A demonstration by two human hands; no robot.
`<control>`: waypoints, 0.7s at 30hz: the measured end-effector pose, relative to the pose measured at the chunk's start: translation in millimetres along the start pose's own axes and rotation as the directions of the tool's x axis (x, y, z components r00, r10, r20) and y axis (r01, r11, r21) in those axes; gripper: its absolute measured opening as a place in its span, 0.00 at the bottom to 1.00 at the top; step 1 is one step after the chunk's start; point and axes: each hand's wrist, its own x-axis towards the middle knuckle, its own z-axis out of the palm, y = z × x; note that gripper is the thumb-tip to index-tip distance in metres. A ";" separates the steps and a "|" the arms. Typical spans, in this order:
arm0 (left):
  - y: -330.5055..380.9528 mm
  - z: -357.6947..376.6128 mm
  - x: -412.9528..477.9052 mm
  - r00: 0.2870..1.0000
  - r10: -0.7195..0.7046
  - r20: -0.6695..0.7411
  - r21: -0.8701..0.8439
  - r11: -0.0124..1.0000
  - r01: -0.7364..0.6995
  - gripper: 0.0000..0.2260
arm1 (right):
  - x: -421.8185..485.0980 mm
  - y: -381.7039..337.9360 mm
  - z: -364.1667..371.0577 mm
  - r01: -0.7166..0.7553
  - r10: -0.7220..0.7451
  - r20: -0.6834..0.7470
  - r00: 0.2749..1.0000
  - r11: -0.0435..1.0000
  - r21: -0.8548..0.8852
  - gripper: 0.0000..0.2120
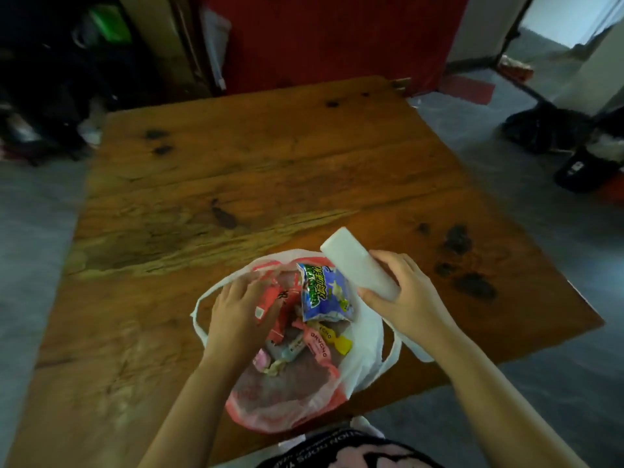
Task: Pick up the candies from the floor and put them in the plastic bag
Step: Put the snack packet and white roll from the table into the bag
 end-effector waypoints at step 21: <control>16.0 -24.6 -134.0 0.724 -0.568 -0.392 -0.169 0.818 0.550 0.20 | 20.4 -42.6 108.8 0.656 -0.377 0.771 0.513 0.752 -0.069 0.26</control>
